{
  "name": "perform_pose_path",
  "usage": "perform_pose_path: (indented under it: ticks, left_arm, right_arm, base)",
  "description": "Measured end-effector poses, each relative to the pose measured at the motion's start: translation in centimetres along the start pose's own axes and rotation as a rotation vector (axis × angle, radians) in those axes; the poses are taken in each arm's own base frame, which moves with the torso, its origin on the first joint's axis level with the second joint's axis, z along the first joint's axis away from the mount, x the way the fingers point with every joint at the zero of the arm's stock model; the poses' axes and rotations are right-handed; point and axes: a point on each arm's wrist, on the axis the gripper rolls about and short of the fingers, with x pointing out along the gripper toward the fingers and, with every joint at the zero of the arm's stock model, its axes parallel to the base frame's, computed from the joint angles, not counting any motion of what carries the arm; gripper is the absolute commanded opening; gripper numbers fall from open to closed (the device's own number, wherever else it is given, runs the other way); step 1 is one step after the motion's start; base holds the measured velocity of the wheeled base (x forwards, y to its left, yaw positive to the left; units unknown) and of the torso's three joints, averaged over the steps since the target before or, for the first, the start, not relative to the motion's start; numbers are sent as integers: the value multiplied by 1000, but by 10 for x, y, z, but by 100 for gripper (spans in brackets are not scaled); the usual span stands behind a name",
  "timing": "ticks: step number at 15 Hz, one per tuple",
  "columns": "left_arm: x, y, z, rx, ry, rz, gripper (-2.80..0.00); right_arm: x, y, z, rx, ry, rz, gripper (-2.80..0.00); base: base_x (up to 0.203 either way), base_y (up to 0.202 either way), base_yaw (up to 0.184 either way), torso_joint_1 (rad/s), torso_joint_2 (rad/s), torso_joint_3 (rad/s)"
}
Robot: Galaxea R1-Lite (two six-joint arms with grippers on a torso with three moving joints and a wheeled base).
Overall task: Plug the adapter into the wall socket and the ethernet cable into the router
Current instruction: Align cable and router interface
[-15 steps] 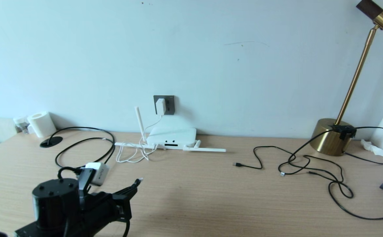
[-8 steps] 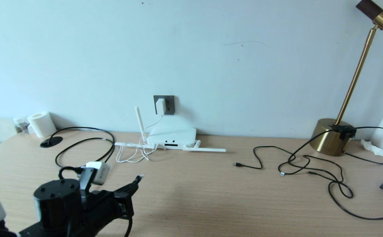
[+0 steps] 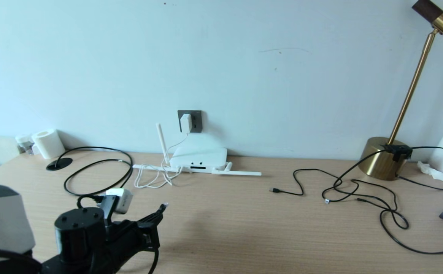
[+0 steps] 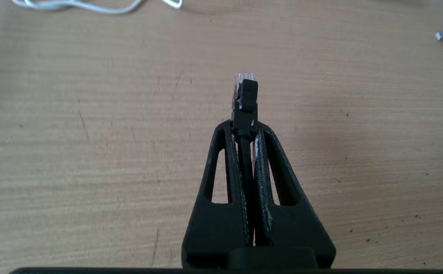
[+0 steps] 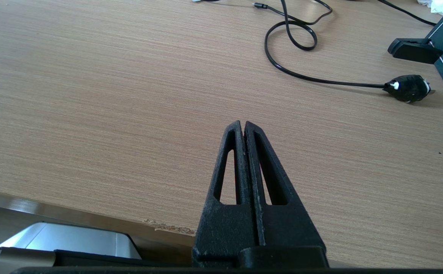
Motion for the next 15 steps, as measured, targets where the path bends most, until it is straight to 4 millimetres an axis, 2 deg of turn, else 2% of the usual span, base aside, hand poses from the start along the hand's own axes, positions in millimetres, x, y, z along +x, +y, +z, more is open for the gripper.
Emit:
perform_pose_path:
  ticks: [7, 11, 15]
  left_arm:
    - [12, -7, 27, 4, -138, -24, -280]
    - [43, -17, 53, 6, -143, -39, -280]
    - [71, -25, 79, 30, -53, -62, -280]
  right_arm:
    - [0, 0, 0, 0, 0, 0, -280]
    - [0, 0, 0, 0, 0, -1, -280]
    - [0, 0, 0, 1, 0, -1, -280]
  base:
    - [0, 0, 0, 0, 0, 0]
    - [0, 0, 0, 0, 0, 0]
    - [0, 0, 0, 0, 0, 0]
